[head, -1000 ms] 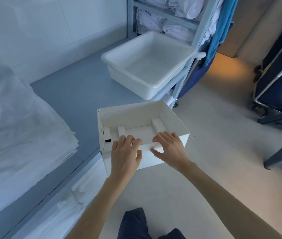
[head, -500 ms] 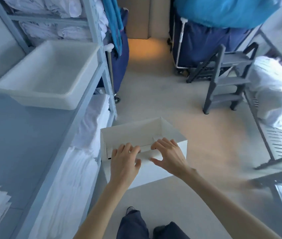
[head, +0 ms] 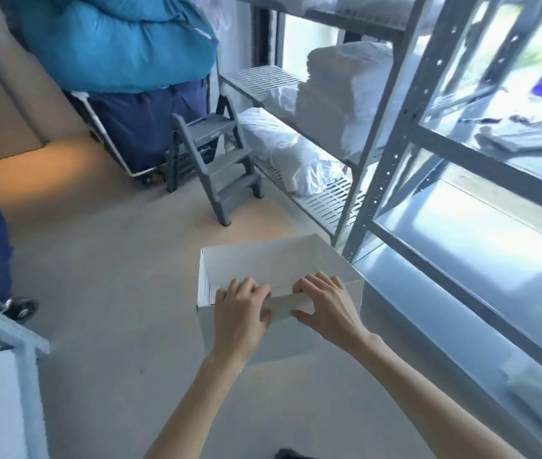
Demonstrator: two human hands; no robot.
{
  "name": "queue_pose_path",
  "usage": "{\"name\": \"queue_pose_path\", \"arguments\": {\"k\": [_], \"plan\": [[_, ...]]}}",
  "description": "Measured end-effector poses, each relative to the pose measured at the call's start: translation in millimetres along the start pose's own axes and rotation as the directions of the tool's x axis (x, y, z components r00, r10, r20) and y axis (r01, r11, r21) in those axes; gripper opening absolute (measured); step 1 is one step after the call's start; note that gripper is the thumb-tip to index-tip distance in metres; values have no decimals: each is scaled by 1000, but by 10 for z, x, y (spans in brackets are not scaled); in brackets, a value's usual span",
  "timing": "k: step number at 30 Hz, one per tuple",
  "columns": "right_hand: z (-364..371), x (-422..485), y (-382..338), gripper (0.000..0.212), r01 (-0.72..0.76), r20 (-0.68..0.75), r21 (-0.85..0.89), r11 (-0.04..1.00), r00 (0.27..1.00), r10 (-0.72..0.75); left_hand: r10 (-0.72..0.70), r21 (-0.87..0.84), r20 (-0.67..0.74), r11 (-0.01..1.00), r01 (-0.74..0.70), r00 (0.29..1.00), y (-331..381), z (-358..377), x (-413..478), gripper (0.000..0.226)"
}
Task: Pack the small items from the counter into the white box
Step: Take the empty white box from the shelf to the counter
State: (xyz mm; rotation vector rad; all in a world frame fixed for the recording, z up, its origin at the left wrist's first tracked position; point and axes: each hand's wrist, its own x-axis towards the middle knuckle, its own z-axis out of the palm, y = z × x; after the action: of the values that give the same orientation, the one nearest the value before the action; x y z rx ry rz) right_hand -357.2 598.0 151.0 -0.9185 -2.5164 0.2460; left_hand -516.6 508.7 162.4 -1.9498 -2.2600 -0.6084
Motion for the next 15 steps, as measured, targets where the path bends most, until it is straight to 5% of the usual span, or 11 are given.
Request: {"name": "queue_pose_path", "arguments": {"k": [8,15], "plan": [[-811,-356,963,40,-315,-229,-147,938,933,278,320,-96,-17,942,-320,947,1123,279,995,29],[-1133,-313,1457,36,-467,-385,-193,863,845,371,483,-133,-64,863,-487,873,1633,459,1699,32]]}}
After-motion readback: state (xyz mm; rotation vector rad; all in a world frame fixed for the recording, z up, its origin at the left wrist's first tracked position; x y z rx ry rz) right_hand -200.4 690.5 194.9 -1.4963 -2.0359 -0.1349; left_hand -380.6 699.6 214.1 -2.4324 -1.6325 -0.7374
